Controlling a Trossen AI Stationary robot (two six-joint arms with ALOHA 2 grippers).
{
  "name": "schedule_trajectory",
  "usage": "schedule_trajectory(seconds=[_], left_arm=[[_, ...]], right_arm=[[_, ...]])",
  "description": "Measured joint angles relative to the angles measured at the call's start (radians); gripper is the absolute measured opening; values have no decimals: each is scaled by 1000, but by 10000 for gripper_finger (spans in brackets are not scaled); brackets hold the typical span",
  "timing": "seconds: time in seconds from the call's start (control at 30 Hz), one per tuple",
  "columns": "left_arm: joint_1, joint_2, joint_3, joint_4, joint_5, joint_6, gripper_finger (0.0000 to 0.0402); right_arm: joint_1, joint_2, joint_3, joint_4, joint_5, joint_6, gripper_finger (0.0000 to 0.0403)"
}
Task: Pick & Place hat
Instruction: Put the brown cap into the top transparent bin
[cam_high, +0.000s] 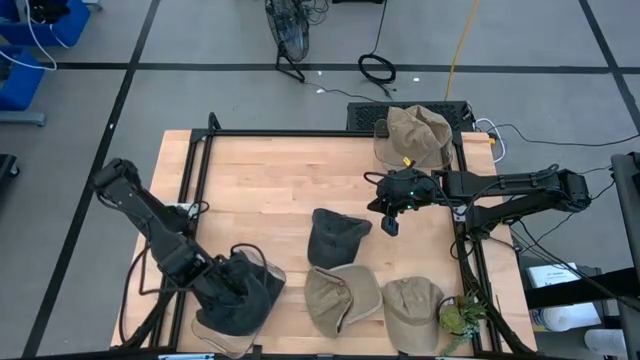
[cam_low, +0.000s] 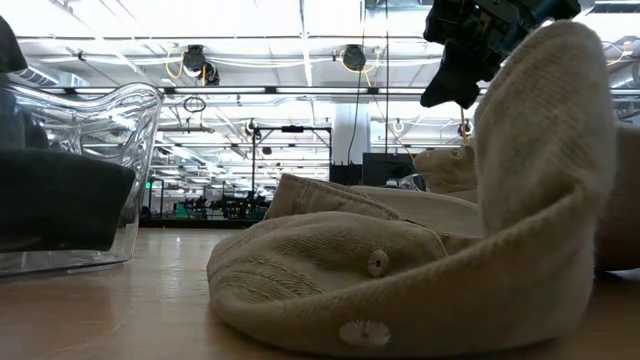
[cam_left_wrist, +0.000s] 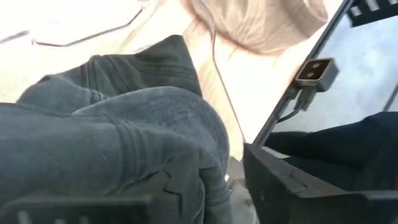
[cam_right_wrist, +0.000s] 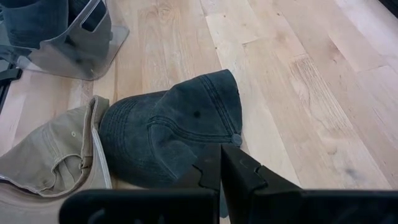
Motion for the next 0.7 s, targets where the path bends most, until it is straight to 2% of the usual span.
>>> schedule_trajectory(seconds=[0.2, 0.37, 0.57, 0.7], left_arm=[[14, -44, 0, -23, -23, 6, 194], [40, -81, 0, -29, -106, 25, 220], [102, -117, 0, -28, -264, 121, 215], [161, -125, 0, 61, -329, 313, 164]], right_arm=[[0, 0, 0, 0, 0, 4, 0], [0, 0, 0, 0, 0, 11, 0], [0, 0, 0, 0, 0, 12, 0], [0, 0, 0, 1, 0, 39, 0]])
